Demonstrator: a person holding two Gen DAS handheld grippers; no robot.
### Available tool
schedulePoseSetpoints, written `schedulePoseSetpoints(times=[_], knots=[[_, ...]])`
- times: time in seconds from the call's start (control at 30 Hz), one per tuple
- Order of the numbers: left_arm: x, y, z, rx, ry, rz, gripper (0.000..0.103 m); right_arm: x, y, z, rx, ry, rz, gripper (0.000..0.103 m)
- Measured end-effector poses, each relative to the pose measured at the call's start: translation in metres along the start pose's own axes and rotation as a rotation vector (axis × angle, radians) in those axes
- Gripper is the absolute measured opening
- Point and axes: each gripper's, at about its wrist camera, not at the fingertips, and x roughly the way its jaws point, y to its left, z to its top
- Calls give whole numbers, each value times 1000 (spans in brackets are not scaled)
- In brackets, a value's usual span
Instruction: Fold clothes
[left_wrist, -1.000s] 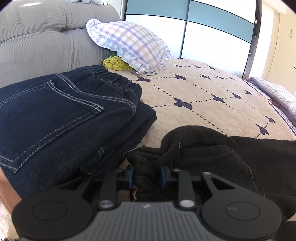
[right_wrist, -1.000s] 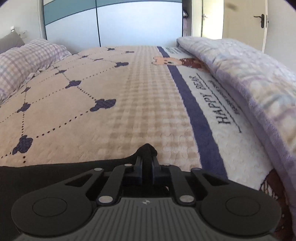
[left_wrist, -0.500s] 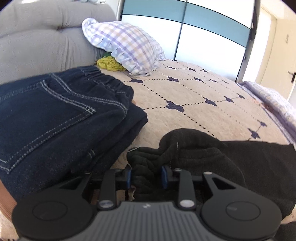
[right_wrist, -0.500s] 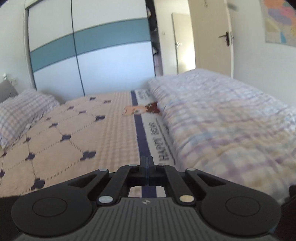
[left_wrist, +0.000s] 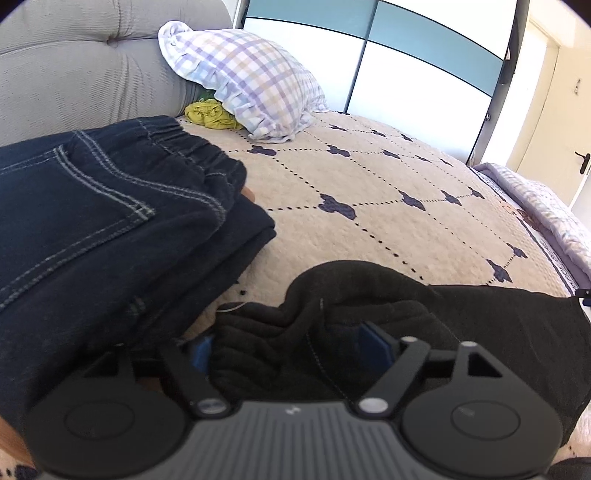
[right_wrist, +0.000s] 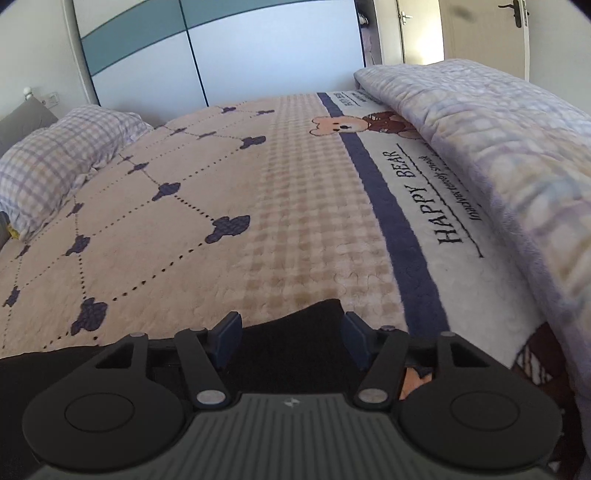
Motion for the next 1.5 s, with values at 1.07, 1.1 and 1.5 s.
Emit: schedulePoseSetpoints(times=[1.07,1.1,1.5], knots=[[-162,40,-108,59,-420,-219,35,-357,-105,-202,158,-217,3,6],[-164,44,-113,38,-417,-222,37,-352,-103,-216,159,-167,22,6],[-192,34,-93,-162,-316,-266,77,-230,-86,-250,591,-13,187,56]])
